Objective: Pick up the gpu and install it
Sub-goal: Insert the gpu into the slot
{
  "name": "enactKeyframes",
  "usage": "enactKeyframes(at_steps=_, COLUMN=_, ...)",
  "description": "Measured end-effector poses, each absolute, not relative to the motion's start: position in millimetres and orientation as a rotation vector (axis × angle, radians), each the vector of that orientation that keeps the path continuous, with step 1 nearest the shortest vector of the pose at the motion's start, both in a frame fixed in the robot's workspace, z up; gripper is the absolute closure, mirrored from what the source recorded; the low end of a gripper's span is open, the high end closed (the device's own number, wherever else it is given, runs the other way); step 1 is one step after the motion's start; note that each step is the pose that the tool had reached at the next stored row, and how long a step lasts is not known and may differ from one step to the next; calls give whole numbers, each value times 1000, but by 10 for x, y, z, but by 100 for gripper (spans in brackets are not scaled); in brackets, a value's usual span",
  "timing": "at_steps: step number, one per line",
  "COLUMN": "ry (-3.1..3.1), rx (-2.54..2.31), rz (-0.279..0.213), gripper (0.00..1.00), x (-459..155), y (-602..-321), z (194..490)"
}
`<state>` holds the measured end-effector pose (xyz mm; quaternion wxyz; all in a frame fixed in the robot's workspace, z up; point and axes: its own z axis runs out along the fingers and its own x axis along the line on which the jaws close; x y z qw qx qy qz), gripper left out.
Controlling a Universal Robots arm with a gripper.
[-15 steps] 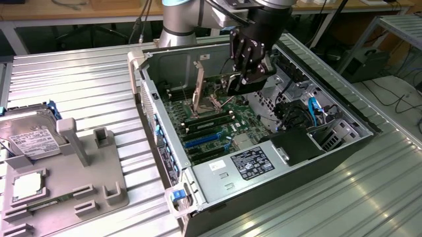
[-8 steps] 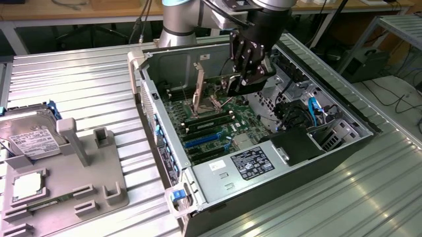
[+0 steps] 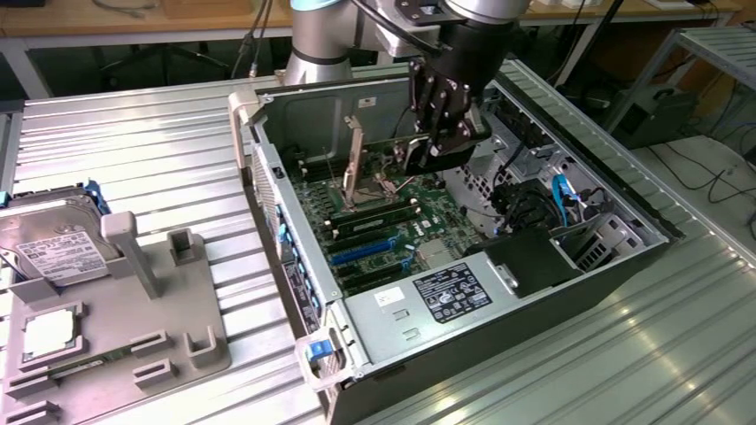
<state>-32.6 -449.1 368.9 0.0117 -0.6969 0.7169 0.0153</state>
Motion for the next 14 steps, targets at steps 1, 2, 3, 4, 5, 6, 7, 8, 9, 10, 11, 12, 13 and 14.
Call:
enactKeyframes(at_steps=1, ry=2235, rx=-2174, rz=48, gripper=72, x=-336, y=-4491, z=3687)
enactKeyframes(at_steps=2, ry=2235, rx=-2174, rz=48, gripper=72, x=-343, y=-4491, z=3684)
enactKeyframes(at_steps=3, ry=2234, rx=-2175, rz=48, gripper=72, x=-350, y=-4491, z=3679)
enactKeyframes(at_steps=4, ry=2233, rx=-2176, rz=48, gripper=72, x=-356, y=-4491, z=3674)
enactKeyframes(at_steps=5, ry=2232, rx=-2177, rz=48, gripper=72, x=-363, y=-4491, z=3668)
enactKeyframes(at_steps=6, ry=2231, rx=-2178, rz=48, gripper=72, x=-370, y=-4491, z=3660)
enactKeyframes(at_steps=7, ry=2230, rx=-2179, rz=48, gripper=72, x=-374, y=-4491, z=3654)
enactKeyframes(at_steps=8, ry=2228, rx=-2181, rz=48, gripper=72, x=-377, y=-4491, z=3645)
enactKeyframes(at_steps=9, ry=2227, rx=-2182, rz=48, gripper=72, x=-377, y=-4491, z=3640)
enactKeyframes(at_steps=10, ry=2226, rx=-2183, rz=48, gripper=72, x=-378, y=-4491, z=3633)
enactKeyframes(at_steps=11, ry=2225, rx=-2184, rz=48, gripper=72, x=-379, y=-4491, z=3627)
enactKeyframes(at_steps=12, ry=2223, rx=-2186, rz=48, gripper=72, x=-379, y=-4491, z=3622)
enactKeyframes(at_steps=13, ry=2222, rx=-2188, rz=48, gripper=72, x=-379, y=-4491, z=3619)
enactKeyframes(at_steps=14, ry=2220, rx=-2189, rz=48, gripper=72, x=-379, y=-4491, z=3616)
